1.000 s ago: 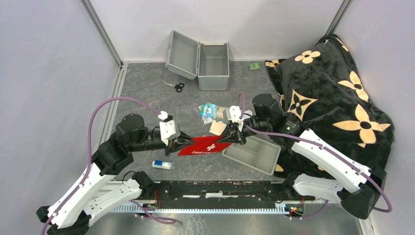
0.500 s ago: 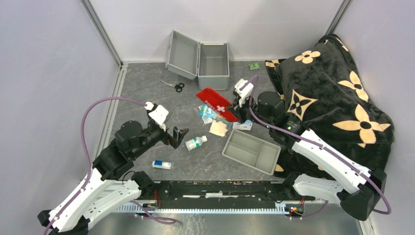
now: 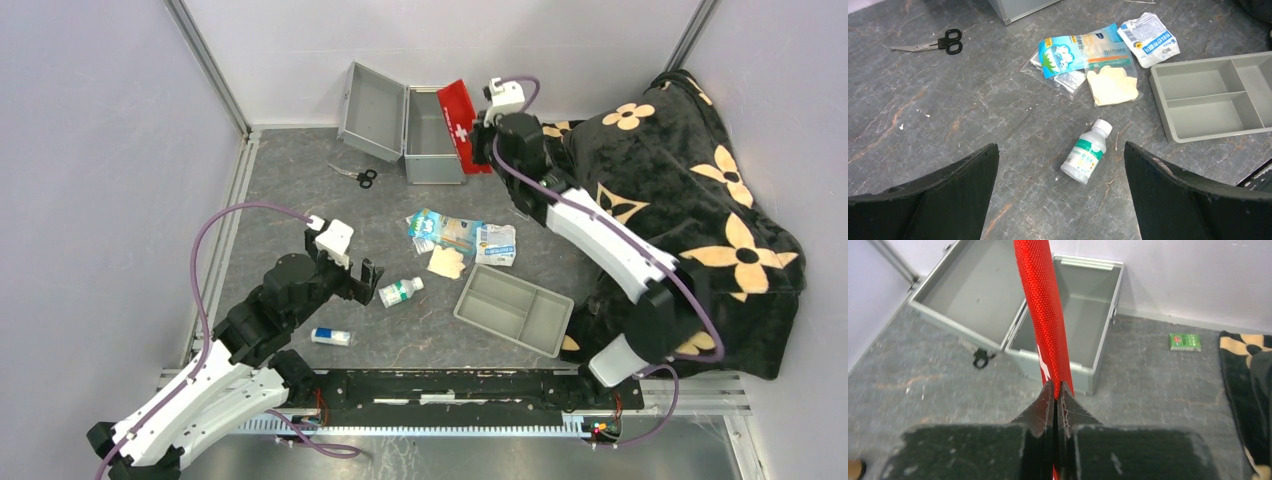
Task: Organize the medicine kit
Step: Place the medicine pouch inside the medicine box.
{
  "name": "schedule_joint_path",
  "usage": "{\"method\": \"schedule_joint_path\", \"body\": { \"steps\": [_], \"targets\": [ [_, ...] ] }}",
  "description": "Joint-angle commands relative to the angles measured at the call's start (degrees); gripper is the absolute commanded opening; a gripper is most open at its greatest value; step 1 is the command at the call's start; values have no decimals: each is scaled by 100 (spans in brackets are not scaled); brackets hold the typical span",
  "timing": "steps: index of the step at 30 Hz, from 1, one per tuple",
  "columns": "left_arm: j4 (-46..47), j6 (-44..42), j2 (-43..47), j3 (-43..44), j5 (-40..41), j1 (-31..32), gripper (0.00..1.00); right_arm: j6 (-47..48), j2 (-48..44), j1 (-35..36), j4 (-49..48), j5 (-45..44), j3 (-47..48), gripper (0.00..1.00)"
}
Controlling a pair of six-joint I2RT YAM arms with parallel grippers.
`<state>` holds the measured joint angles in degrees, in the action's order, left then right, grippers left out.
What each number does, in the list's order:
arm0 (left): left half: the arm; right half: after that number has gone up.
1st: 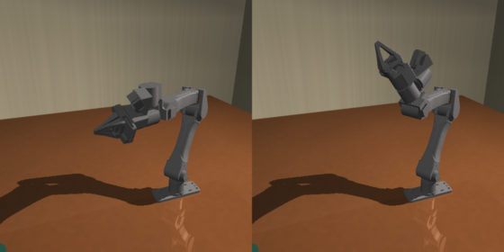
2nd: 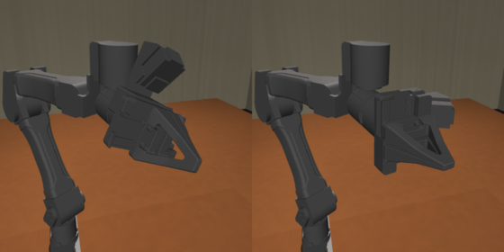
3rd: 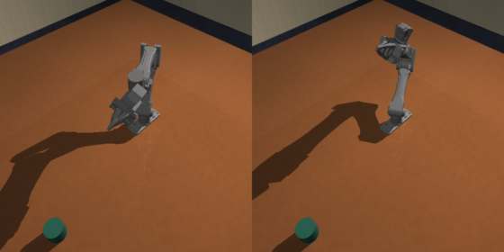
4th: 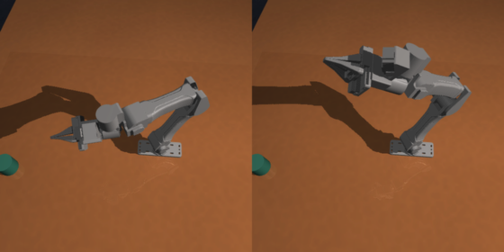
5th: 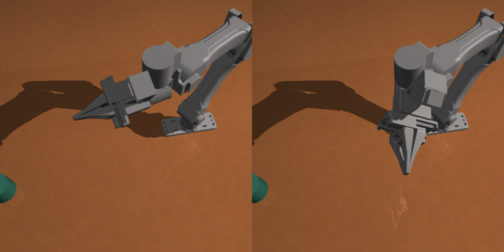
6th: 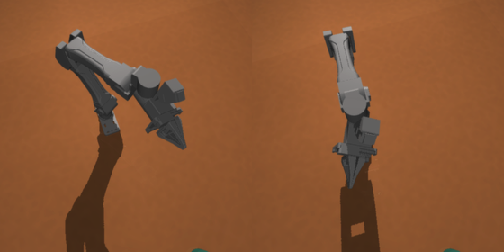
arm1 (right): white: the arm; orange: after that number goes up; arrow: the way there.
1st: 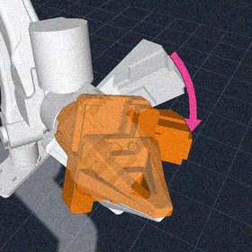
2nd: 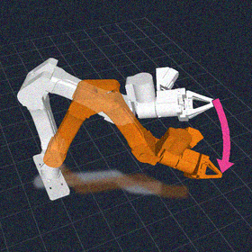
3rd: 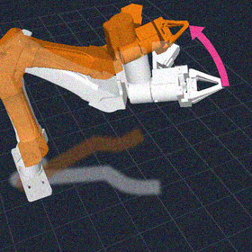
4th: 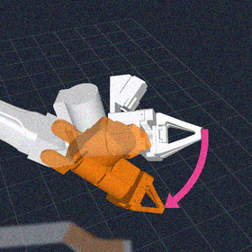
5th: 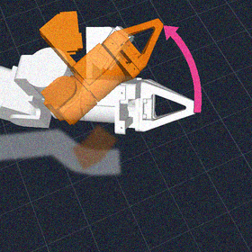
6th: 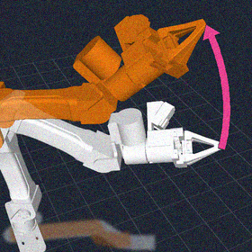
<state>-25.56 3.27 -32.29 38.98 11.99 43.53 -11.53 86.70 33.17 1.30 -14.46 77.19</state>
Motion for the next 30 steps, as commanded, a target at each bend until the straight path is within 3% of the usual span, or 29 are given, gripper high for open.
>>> {"method": "schedule_joint_path", "body": {
  "steps": [1, 5, 9, 11, 22, 30],
  "targets": [
    [381, 260, 6, -10, 244, 7, 100, -692, 1167, -438, -328, 534, 1367, 0],
    [385, 220, -201, 10, 243, 7, 100, -818, 2326, -639, -271, 878, 2679, 0],
    [359, 205, -379, 42, 225, 7, 100, -966, 3147, -785, -455, 825, 3402, 0],
    [301, 150, -373, 100, 114, 7, 94, -1087, 3470, -851, -591, 844, 3645, 0],
    [367, 78, -233, 6, 76, -2, 96, -1943, 4883, -975, -1647, 1415, 4482, 0],
    [354, 17, -390, 18, -161, -2, 97, -2520, 5426, -976, -2193, 1356, 4526, 0]
  ]
}}
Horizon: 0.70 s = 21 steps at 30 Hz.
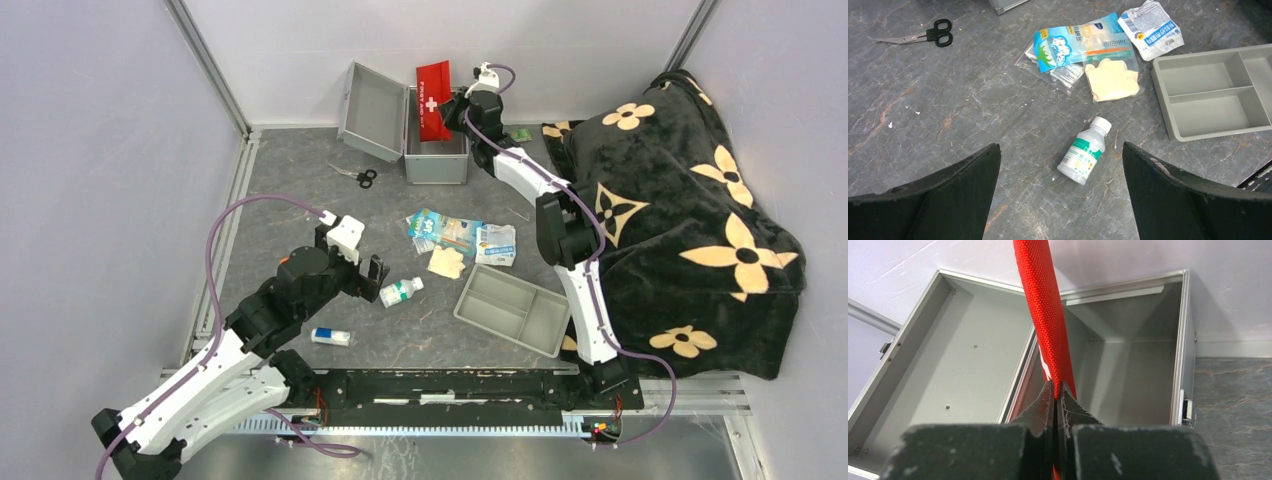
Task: Organize the medicine kit
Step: Place the medicine pouch inside the medicine box.
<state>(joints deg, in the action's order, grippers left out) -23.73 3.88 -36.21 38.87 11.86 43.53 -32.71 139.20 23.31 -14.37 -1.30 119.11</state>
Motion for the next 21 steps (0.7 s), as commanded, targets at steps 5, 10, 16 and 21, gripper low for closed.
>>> {"method": "schedule_joint_path", "body": {
  "steps": [5, 10, 16, 21],
  "targets": [
    [175, -79, -8, 31, -210, -2, 96, -697, 366, 8, -730, 427, 379, 0],
    [175, -97, -49, 35, -271, -3, 97, -786, 229, 22, -747, 721, -71, 0],
    [173, -94, -46, 34, -273, -3, 97, -677, 96, 17, -482, 706, -257, 17],
    [175, -91, -37, 26, -272, -4, 97, -507, 44, 14, -265, 568, -202, 40]
  ]
}}
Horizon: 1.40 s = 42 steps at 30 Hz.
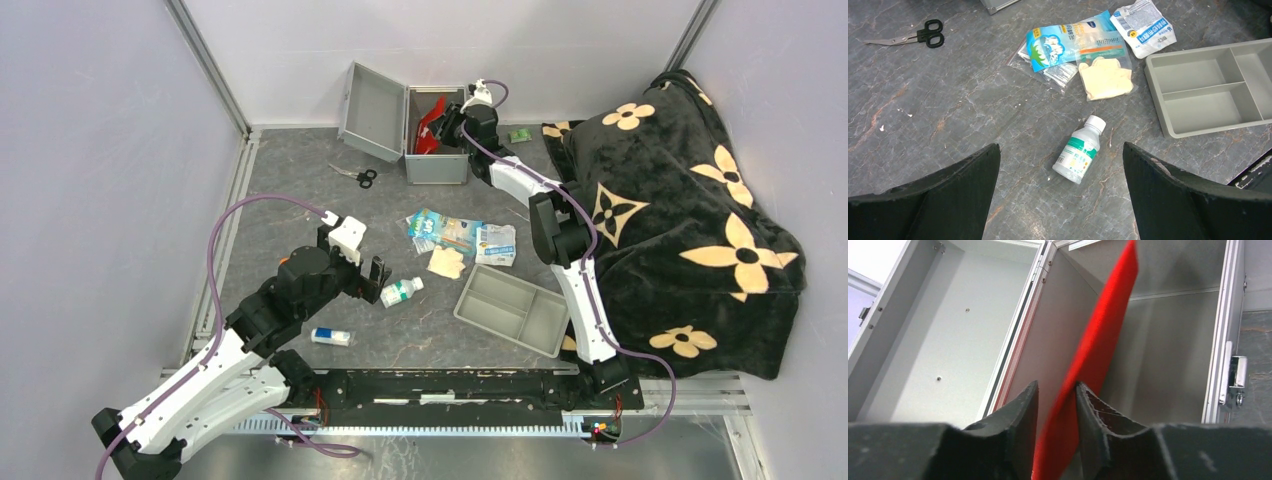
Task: Organize the medicine kit
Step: Place the medicine pouch inside the medicine box, then pick up the pill bottle at the center of the board.
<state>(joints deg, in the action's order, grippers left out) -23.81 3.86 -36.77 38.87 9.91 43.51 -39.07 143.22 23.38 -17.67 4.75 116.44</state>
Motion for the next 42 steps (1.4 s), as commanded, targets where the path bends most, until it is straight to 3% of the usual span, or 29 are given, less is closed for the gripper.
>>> {"method": "schedule_joint_path", "body": {
  "steps": [1, 12, 18, 26, 31, 42],
  "targets": [
    [184, -92, 21, 26, -79, -3, 97, 195, -387, 12, 87, -69, 71, 42],
    [171, -74, -14, 38, -34, -9, 98, 1579, -1188, 11, 554, -905, -10, 54],
    [201, 131, 65, 67, 554, -8, 100, 2364, -1906, 8, 894, -1219, -247, 58],
    [144, 608, 240, 152, 1416, -9, 100, 2569, -4060, -4, 1028, -1667, -2583, 63],
    [-491, 1262, 32, 521, 2675, -16, 100, 2240, -5434, -47, 1666, -1968, -3774, 66],
    [-816, 2020, 173, 813, 2381, -18, 100, 2098, -8106, -102, 2702, -2210, -6616, 79]
  ]
}}
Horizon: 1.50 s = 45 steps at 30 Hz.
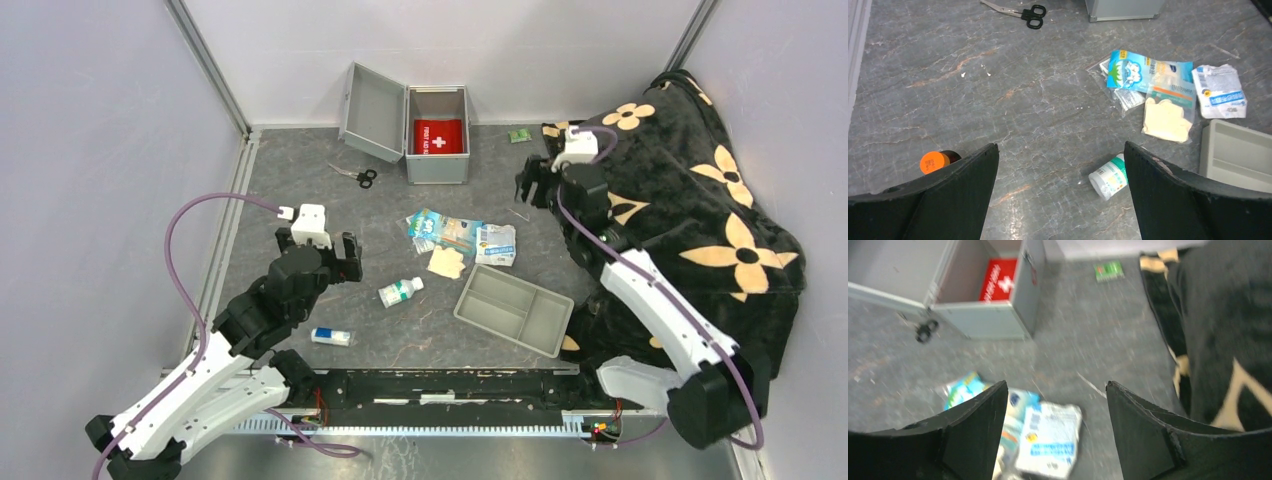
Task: Organize the medicine kit
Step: Pick up the pill bottle at the center of the board.
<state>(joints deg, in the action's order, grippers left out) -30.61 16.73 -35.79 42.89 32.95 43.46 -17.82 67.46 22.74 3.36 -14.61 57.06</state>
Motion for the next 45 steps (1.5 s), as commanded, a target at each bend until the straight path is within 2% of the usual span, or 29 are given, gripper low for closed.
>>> {"method": "schedule_joint_path", "body": {
  "steps": [1, 9, 19, 30, 36, 41, 43, 45],
  "targets": [
    [-170, 910, 60, 454, 41, -13, 100, 1, -714, -36, 710, -227, -835, 80],
    [-195, 1692, -281, 479, -384, -13, 100, 32, -2032, -39, 1149, 388, -2154, 82],
    [367, 1778, -1109, 399, -1362, -13, 98, -340, -2748, -40, 1574, 1347, -3191, 84],
    [1209, 1517, -2187, 314, -1956, -13, 95, -418, -3230, -39, 2053, 1446, -3304, 84],
    [1477, 1459, -2975, 271, -2314, 1, 92, -210, -3105, -36, 2315, 2057, -3043, 84],
    [1097, 852, -3477, 329, -2480, 200, 95, -24, -2865, -37, 2482, 2759, -2843, 84],
    [769, 559, -3829, 465, -2279, 419, 97, 40, -2807, -35, 2468, 2957, -2819, 84],
    [321, 422, -4179, 656, -1476, 795, 98, 90, -2774, -38, 2434, 3050, -2821, 84]
  ]
}}
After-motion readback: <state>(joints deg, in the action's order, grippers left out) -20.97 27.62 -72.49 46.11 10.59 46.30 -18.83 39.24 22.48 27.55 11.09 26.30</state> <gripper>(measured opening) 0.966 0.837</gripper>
